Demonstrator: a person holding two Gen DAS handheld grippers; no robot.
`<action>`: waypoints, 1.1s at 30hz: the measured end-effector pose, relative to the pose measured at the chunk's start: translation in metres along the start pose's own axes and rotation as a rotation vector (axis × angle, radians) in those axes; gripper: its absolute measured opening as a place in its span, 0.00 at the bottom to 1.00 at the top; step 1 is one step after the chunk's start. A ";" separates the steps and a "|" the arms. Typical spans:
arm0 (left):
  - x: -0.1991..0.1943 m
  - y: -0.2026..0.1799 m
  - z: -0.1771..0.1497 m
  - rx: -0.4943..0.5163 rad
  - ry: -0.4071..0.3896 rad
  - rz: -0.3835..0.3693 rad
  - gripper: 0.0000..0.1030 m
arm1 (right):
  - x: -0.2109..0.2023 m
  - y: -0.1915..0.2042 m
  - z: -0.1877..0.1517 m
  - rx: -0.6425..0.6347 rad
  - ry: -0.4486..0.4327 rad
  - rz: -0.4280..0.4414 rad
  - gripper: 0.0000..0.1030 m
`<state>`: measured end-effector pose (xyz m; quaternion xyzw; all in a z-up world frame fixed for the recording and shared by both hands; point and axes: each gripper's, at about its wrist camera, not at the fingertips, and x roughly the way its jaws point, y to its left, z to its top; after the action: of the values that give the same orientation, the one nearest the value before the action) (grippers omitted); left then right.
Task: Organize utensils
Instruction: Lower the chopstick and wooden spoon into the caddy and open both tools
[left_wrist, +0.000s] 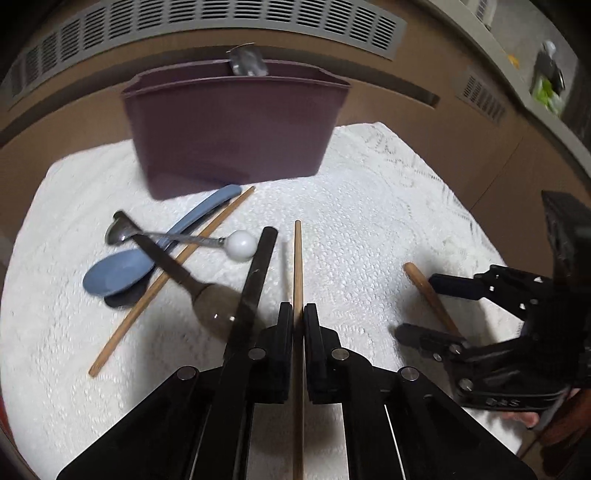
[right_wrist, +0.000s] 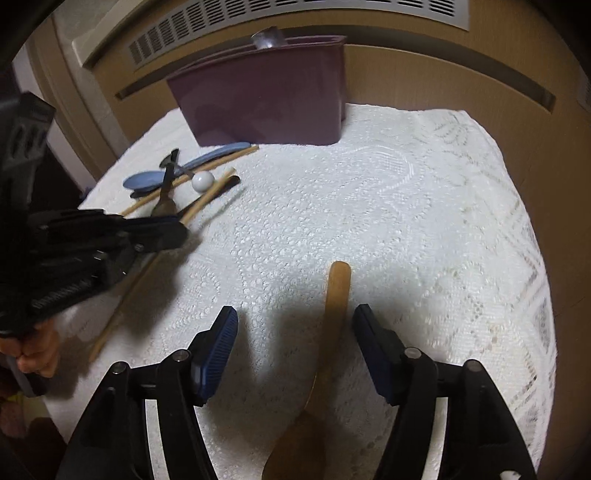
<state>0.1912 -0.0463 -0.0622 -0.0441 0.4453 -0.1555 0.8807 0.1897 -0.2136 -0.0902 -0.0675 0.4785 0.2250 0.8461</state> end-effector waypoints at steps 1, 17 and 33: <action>-0.001 0.001 0.000 -0.010 -0.001 -0.004 0.06 | 0.002 0.002 0.001 -0.010 -0.002 -0.021 0.57; -0.065 0.006 0.001 -0.025 -0.214 -0.031 0.06 | -0.037 0.008 0.010 0.012 -0.177 -0.107 0.11; -0.161 0.018 0.160 0.005 -0.814 -0.042 0.06 | -0.193 0.023 0.172 -0.016 -0.732 -0.134 0.11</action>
<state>0.2339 0.0110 0.1538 -0.1090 0.0590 -0.1442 0.9817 0.2287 -0.1975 0.1657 -0.0203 0.1370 0.1820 0.9735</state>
